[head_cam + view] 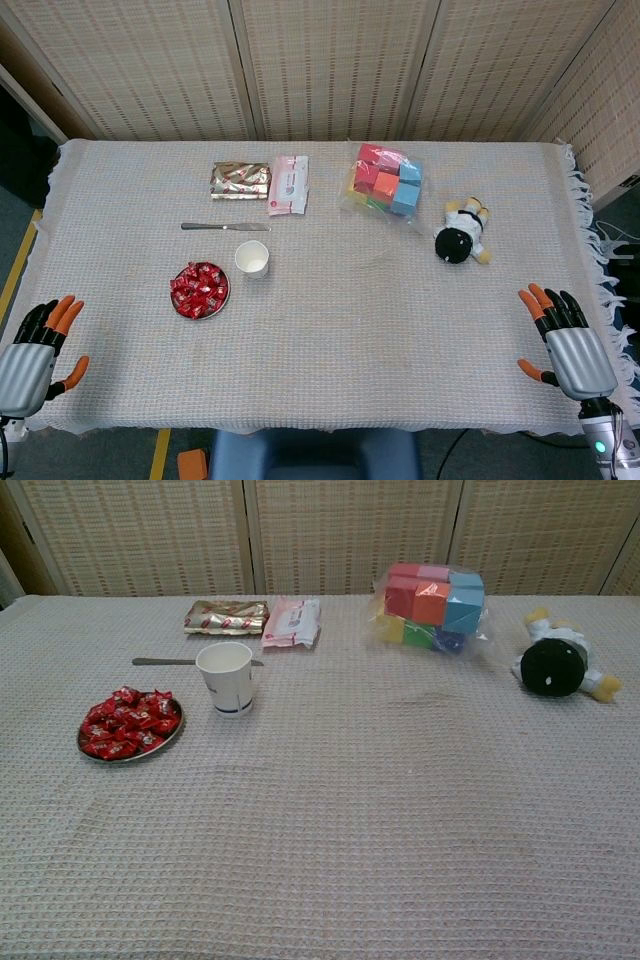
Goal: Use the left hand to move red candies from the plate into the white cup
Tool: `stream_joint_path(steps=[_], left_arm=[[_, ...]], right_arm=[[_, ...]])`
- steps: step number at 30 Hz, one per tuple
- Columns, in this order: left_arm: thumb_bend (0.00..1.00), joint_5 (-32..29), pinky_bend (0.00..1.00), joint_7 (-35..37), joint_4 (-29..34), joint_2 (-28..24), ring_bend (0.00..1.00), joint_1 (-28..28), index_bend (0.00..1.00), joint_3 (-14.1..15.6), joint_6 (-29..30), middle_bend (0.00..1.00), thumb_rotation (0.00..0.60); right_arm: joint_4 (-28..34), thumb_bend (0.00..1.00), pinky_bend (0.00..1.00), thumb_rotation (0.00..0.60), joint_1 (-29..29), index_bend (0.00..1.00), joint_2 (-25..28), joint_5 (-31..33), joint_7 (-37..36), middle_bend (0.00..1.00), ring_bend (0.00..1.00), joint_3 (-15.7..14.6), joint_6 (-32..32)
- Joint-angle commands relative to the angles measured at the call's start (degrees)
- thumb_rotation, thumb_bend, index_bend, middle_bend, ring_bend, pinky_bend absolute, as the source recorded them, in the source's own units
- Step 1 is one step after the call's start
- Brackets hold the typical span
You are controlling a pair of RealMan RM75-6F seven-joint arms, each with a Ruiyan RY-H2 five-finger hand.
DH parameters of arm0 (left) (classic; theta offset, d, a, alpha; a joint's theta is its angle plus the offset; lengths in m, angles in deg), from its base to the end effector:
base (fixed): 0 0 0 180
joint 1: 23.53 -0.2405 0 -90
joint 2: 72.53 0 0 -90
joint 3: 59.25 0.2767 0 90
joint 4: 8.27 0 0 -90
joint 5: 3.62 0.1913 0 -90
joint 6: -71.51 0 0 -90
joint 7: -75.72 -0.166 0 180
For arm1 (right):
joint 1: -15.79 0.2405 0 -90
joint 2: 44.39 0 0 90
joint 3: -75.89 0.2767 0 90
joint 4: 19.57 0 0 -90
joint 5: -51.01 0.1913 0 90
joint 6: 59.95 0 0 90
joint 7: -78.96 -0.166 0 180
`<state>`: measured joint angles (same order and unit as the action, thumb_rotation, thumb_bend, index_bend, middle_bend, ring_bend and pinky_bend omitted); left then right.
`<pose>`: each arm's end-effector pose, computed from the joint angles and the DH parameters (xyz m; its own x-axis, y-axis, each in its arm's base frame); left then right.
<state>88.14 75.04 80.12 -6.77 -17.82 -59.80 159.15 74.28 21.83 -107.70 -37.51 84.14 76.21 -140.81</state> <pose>-0.3151 0.2000 0.1750 0.4485 -0.0135 0.8937 0.8866 -0.1196 -0.4467 -0.3160 -0.1994 0.1666 0.4752 -0.1055 0.8735 -0.8796 -0.0815 0.4687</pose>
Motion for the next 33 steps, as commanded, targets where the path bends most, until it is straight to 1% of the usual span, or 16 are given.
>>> stream_joint_path(steps=[1,5,8,11,15,17,20,27,28,30,33], left_arm=[[0.37,0.2,0.15,-0.6,-0.3,0.8,0.00,0.3,0.00,0.0,-0.5,0.00,0.600],[0.38,0.2,0.27,-2.7,0.3,2.6,0.00,2.3,0.00,0.1,-4.2,0.00,0.600],[0.38,-0.9,0.35,-4.6,1.5,3.6,0.00,5.6,0.00,-0.5,-9.8,0.00,0.600],[0.38,-3.7,0.41,-8.5,1.9,5.5,0.00,9.1,0.00,-2.8,-14.5,0.00,0.600],[0.38,-8.8,0.50,-12.9,0.4,9.0,0.00,13.4,0.00,-6.5,-19.4,0.00,0.600],[0.38,-11.1,0.55,-14.2,-0.6,10.3,0.00,15.0,0.00,-7.8,-21.2,0.00,0.600],[0.38,-14.3,0.59,-15.9,-2.4,12.1,0.00,17.3,0.00,-9.3,-23.9,0.00,0.600],[0.38,-20.7,0.69,-20.0,-5.7,15.5,0.00,21.5,0.00,-10.1,-29.7,0.00,0.600],[0.38,-21.4,0.71,-20.6,-6.0,16.0,0.00,22.0,0.00,-10.2,-30.4,0.00,0.600],[0.38,-22.7,0.75,-21.6,-6.7,17.0,0.01,23.2,0.00,-10.3,-31.6,0.00,0.600],[0.38,-24.1,0.79,-23.4,-7.4,18.3,0.01,24.6,0.00,-10.2,-32.5,0.00,0.600]], right_arm=[[0.0,0.05,0.00,0.600,0.0,0.00,0.0,0.0,-0.1,0.00,0.00,0.0,0.1],[0.1,0.05,0.00,0.600,-0.3,0.00,0.0,0.2,-0.1,0.00,0.00,0.2,-0.5],[0.1,0.05,0.00,0.600,-0.4,0.00,0.1,0.6,-0.1,0.00,0.00,0.4,-0.6],[0.1,0.05,0.00,0.600,-0.2,0.00,0.2,1.1,-0.4,0.00,0.00,0.6,-0.2],[0.0,0.05,0.00,0.600,-0.2,0.00,0.3,1.9,-0.7,0.00,0.00,1.0,-0.2],[0.0,0.05,0.00,0.600,-0.3,0.00,0.3,2.1,-0.7,0.00,0.00,1.1,-0.3],[0.0,0.05,0.00,0.600,-0.4,0.00,0.4,2.5,-0.6,0.00,0.00,1.3,-0.3],[0.1,0.05,0.00,0.600,-0.5,0.00,0.4,3.3,-0.3,0.00,0.00,1.5,-0.2],[0.1,0.05,0.00,0.600,-0.5,0.00,0.4,3.3,-0.3,0.00,0.00,1.5,-0.1],[0.1,0.05,0.00,0.600,-0.4,0.00,0.3,3.4,-0.2,0.00,0.00,1.6,0.0],[0.0,0.05,0.00,0.600,-0.3,0.00,0.2,3.7,0.0,0.00,0.00,1.7,0.4]])
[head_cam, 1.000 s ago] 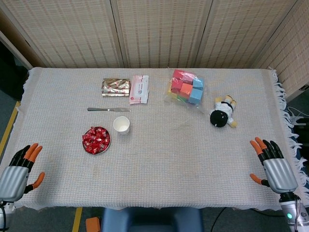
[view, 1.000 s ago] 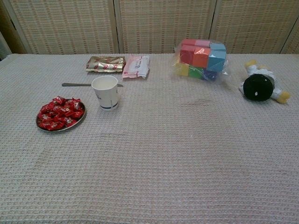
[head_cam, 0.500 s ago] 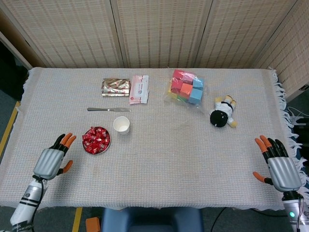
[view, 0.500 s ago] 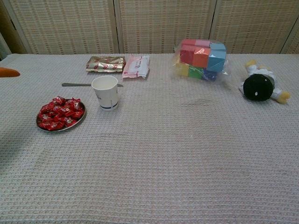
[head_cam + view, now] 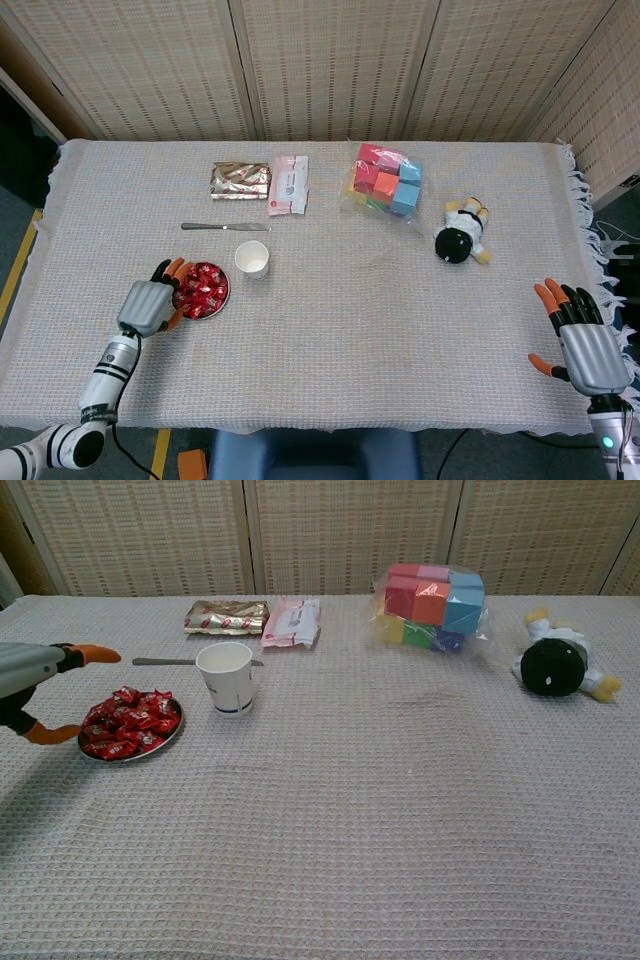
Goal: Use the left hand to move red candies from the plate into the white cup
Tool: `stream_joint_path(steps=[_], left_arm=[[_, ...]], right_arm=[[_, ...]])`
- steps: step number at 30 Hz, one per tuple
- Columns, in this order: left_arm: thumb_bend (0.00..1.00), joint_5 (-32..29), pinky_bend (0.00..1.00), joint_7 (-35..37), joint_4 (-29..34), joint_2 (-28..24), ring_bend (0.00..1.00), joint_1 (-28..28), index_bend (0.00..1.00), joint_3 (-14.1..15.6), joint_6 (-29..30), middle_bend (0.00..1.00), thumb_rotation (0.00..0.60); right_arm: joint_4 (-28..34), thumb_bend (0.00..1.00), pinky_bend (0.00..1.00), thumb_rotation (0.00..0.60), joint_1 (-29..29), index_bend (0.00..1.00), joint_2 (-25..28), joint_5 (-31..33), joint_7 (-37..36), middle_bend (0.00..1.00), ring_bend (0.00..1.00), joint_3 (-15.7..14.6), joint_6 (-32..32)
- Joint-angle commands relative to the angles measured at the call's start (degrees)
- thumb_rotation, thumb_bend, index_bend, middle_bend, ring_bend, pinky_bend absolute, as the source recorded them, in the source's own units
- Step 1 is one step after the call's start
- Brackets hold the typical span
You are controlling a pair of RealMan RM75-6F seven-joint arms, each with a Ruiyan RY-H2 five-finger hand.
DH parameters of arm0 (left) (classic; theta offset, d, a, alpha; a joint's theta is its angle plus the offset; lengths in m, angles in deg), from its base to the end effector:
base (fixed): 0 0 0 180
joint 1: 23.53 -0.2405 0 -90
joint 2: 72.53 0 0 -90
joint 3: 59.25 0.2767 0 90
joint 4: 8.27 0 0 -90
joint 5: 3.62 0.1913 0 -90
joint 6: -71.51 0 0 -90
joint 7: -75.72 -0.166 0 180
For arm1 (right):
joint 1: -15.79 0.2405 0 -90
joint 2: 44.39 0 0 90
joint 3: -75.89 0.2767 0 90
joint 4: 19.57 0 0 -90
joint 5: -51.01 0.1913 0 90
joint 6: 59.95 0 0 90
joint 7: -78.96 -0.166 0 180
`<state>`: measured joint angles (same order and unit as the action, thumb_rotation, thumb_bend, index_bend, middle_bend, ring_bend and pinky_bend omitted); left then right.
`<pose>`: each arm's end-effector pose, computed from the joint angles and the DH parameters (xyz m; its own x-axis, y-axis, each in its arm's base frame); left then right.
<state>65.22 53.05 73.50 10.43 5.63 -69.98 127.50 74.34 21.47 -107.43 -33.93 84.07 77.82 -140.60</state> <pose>-0.2576 0.3466 0.0418 0.5634 0.2276 0.7942 0.8246 -0.2155 -0.5231 -0.3243 -0.2035 0.1758 0.4668 -0.0900 0.8798 -0.8838 -0.0135 0.4676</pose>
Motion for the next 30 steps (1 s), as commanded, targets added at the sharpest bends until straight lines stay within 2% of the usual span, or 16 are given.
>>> stream_joint_path(steps=[1,9,18,26,30], left_arm=[[0.38,-1.6,0.80,-1.9,-1.0,1.5,0.01,1.6,0.00,0.0,-1.1,0.00,0.600],[0.38,-6.1,0.82,-4.7,-5.1,5.2,0.05,4.8,0.00,-0.1,-3.3,0.01,0.600],[0.38,-6.0,0.85,-4.3,-9.4,8.7,0.13,6.5,0.01,0.9,-2.9,0.06,0.600],[0.38,-3.6,0.89,-2.9,-12.5,10.9,0.28,6.6,0.16,1.5,0.2,0.18,0.600],[0.38,-2.7,0.90,-2.3,-13.3,11.4,0.29,6.5,0.22,1.9,1.3,0.20,0.600]], right_arm=[[0.0,0.05,0.00,0.600,0.1,0.00,-0.1,0.2,0.1,0.00,0.00,0.1,0.3],[-0.1,0.05,0.00,0.600,0.4,0.00,-0.1,0.8,0.2,0.00,0.00,0.3,1.0],[-0.2,0.05,0.00,0.600,0.5,0.00,-0.1,1.2,0.2,0.00,0.00,0.4,1.3],[0.0,0.05,0.00,0.600,0.3,0.00,0.2,1.1,0.0,0.00,0.00,0.3,0.9],[0.1,0.05,0.00,0.600,0.3,0.00,0.3,1.1,-0.2,0.00,0.00,0.3,0.9]])
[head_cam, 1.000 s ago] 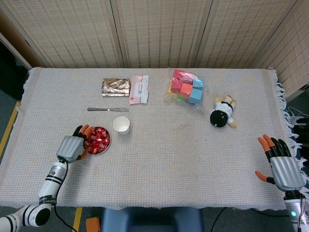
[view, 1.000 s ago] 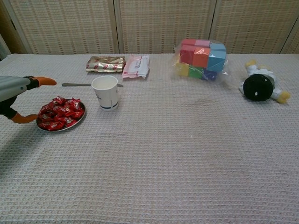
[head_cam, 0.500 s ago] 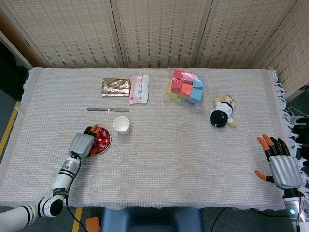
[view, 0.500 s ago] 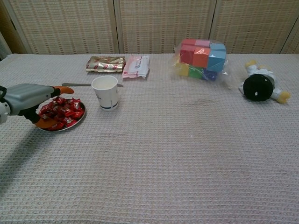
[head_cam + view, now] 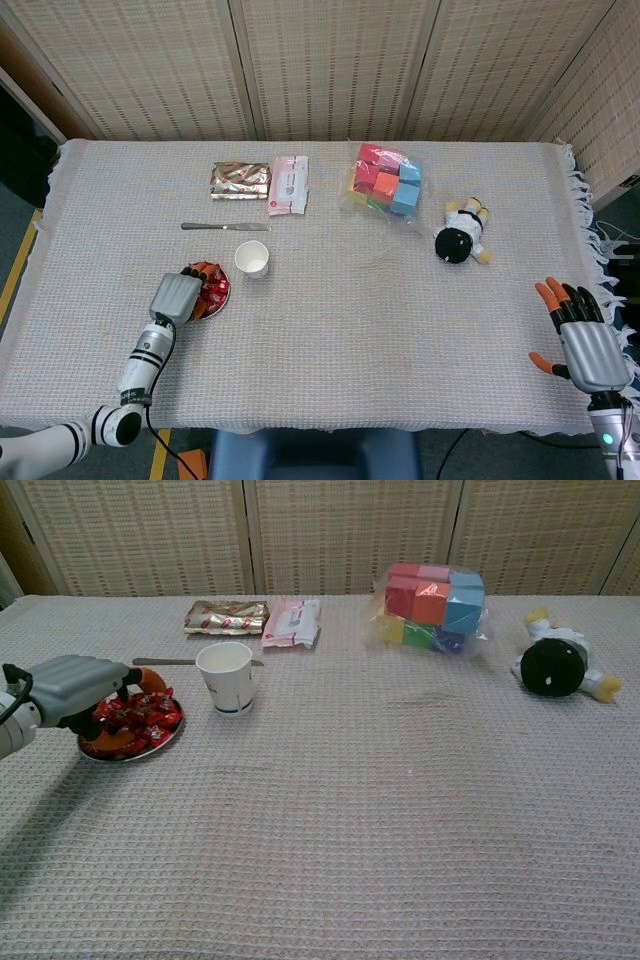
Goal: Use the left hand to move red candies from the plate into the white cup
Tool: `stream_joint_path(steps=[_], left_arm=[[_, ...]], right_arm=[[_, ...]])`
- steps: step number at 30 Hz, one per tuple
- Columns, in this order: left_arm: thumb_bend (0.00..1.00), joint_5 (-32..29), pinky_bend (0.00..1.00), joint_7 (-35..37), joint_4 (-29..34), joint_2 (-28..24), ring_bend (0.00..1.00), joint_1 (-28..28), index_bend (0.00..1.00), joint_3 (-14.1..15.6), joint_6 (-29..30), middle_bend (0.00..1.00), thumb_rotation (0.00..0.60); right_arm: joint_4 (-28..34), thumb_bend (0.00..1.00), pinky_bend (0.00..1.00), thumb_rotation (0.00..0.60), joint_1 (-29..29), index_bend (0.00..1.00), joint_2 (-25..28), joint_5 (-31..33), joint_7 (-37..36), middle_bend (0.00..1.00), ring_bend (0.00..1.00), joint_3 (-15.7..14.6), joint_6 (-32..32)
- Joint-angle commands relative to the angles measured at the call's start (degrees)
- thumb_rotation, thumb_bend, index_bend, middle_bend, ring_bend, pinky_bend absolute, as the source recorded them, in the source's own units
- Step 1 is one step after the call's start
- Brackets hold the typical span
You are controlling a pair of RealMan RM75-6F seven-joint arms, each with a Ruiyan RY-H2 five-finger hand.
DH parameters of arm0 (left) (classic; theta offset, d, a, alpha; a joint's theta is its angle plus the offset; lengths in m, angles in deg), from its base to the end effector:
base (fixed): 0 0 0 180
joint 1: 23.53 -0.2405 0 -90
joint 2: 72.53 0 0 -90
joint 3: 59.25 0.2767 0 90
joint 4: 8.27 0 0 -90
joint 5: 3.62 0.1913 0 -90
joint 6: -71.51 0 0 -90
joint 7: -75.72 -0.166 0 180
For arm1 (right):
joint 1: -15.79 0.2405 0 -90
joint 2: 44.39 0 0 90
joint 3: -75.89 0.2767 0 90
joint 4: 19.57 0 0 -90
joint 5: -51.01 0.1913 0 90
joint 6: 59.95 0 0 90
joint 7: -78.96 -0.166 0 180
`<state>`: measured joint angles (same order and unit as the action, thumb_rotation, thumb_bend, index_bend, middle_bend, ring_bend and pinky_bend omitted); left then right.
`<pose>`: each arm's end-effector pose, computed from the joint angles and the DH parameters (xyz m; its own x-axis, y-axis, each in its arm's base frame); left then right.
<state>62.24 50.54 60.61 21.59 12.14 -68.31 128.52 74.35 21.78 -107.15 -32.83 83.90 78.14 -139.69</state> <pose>-0.2413 0.3746 -0.0091 0.6204 0.1886 0.7613 0.7809 -0.2388 -0.5772 -0.3268 -0.2062 0.1771 0.4651 -0.0990 0.8797 -0.8841 0.0000 0.4674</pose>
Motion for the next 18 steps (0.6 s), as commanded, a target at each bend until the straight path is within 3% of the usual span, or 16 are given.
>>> stream_joint_path(steps=[1,10,18], left_arm=[[0.38,0.4,0.90,0.3,-0.6,0.3,0.29,0.0,0.23,0.3,0.3,0.21,0.600],[0.38,0.9,0.93,0.1,-2.3,1.2,0.31,0.0,0.28,1.0,0.8,0.22,0.600],[0.37,2.0,0.96,1.1,-4.1,2.0,0.40,-0.2,0.31,1.4,1.4,0.29,0.600]], right_arm=[[0.1,0.05,0.00,0.600,0.0,0.00,0.0,0.0,0.0,0.00,0.00,0.0,0.0],[0.4,0.05,0.00,0.600,-0.1,0.00,0.2,0.2,0.2,0.00,0.00,-0.1,0.1],[0.7,0.05,0.00,0.600,0.1,0.00,0.4,0.4,0.4,0.00,0.00,-0.2,0.7]])
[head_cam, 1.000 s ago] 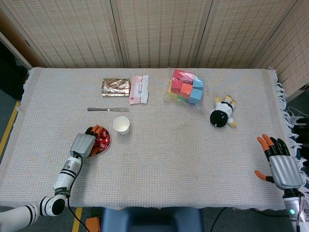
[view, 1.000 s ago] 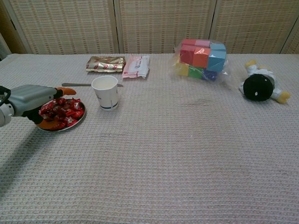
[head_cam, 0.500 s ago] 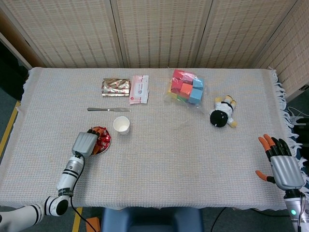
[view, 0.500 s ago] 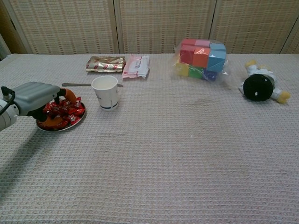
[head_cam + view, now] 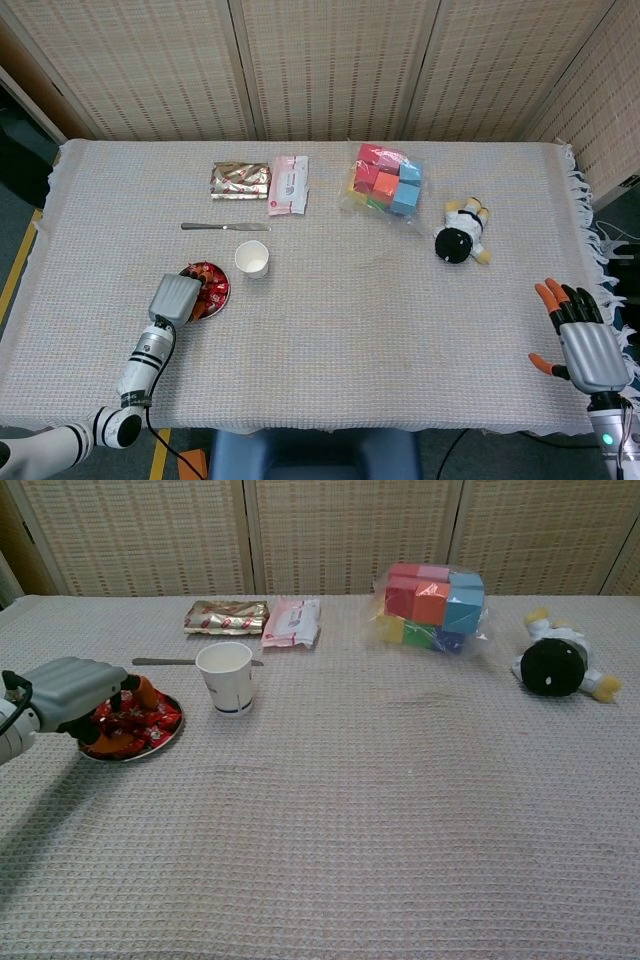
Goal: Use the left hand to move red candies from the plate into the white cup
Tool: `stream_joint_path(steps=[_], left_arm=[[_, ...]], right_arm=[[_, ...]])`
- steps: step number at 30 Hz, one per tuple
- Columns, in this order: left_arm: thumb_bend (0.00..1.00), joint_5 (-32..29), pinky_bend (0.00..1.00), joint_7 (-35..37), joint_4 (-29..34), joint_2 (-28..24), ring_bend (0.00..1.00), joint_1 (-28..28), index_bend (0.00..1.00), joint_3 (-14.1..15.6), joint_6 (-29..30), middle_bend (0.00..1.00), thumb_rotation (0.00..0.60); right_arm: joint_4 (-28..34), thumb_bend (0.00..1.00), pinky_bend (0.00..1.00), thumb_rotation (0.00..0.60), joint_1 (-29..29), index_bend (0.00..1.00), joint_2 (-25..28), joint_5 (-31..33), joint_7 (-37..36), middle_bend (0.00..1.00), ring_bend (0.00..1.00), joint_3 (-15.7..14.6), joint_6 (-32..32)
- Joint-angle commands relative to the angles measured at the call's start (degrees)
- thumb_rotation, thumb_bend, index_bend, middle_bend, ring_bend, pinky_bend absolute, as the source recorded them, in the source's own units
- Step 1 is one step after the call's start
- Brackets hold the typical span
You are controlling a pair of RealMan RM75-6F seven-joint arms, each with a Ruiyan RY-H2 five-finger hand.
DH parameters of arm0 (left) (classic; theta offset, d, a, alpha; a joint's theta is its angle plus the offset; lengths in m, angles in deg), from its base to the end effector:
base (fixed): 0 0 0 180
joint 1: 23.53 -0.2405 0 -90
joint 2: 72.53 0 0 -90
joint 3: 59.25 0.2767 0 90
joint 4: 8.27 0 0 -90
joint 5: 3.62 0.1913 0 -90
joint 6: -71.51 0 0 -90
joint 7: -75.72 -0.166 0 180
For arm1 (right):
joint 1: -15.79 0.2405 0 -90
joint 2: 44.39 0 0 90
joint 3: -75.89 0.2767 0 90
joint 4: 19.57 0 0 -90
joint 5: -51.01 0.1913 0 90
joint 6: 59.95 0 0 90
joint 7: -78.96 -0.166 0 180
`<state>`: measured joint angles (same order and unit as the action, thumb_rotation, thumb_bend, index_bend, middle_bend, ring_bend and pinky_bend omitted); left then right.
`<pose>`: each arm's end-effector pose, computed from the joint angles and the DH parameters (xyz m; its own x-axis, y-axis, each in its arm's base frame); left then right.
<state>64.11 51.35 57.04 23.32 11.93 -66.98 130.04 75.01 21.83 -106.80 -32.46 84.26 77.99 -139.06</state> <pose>-0.2470 0.3734 -0.0138 0.6480 0.1614 0.7444 0.7570 -0.2451 -0.6058 -0.3267 -0.2055 0.1763 0.4645 -0.1131 0.8783 -0.8838 0.0033 0.4678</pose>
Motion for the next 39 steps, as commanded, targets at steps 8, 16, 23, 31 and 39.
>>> stream_joint_path(steps=[8,16,23,31,39], left_arm=[[0.37,1.4,0.97,1.0,-2.5,1.2,0.45,0.1,0.33,0.6,0.0,0.33,0.600],[0.37,2.1,0.99,1.3,-3.7,1.9,0.50,0.0,0.46,0.6,0.5,0.44,0.600],[0.38,2.4,0.99,2.2,-4.9,2.3,0.54,0.0,0.54,0.4,0.5,0.51,0.600],[0.38,3.6,1.00,4.4,-5.3,1.9,0.57,-0.2,0.60,0.4,0.9,0.57,0.600],[0.41,4.3,1.00,6.2,-4.7,1.1,0.60,-0.4,0.66,0.1,1.5,0.63,0.600]], right_arm=[[0.3,0.05,0.00,0.600,-0.1,0.00,0.1,0.0,0.2,0.00,0.00,0.0,-0.1],[0.3,0.05,0.00,0.600,0.0,0.00,0.2,0.1,0.0,0.00,0.00,-0.1,0.1],[0.5,0.05,0.00,0.600,0.0,0.00,0.4,0.2,0.1,0.00,0.00,-0.2,0.5],[0.6,0.05,0.00,0.600,0.1,0.00,0.5,0.2,0.1,0.00,0.00,-0.2,0.6],[0.7,0.05,0.00,0.600,0.1,0.00,0.5,0.2,0.0,0.00,0.00,-0.2,0.6]])
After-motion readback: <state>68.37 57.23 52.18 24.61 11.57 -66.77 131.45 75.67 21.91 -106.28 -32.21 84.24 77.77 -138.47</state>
